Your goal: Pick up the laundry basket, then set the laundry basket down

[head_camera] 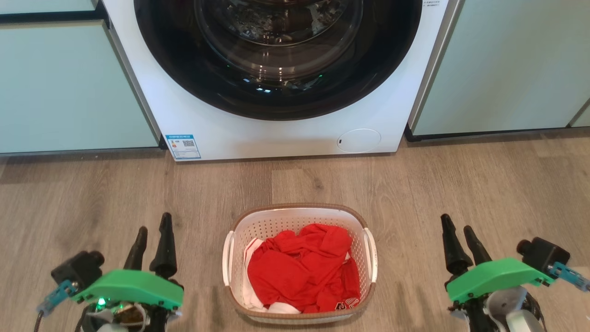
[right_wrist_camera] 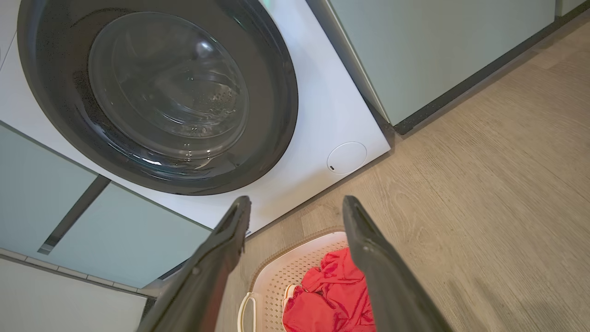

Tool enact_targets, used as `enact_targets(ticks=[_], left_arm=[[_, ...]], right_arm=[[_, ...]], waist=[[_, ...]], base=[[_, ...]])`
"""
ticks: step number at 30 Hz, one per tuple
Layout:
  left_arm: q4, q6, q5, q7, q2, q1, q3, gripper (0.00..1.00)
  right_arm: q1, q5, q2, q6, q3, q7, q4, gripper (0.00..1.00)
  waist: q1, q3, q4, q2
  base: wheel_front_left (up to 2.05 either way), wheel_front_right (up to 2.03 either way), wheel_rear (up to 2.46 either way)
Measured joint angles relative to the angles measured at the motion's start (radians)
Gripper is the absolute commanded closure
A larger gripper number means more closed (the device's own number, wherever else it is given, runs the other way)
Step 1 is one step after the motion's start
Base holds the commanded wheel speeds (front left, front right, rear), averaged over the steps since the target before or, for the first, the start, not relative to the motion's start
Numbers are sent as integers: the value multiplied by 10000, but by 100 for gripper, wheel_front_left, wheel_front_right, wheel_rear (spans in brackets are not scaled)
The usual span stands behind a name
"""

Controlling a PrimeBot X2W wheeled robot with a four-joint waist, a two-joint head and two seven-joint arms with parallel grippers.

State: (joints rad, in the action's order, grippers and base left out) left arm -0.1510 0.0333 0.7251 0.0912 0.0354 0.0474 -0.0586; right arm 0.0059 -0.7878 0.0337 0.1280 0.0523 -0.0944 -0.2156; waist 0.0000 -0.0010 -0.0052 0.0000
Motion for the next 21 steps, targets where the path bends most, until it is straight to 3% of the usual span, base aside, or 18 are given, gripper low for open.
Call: enact_targets(ticks=[21], left_arm=[[-33, -13, -2623, 614, 19, 360, -307, 0]], right_arm=[[1, 2527, 19, 0, 523, -587, 4, 0]], waist=[[0, -133, -13, 0]], base=[[0, 0, 0]])
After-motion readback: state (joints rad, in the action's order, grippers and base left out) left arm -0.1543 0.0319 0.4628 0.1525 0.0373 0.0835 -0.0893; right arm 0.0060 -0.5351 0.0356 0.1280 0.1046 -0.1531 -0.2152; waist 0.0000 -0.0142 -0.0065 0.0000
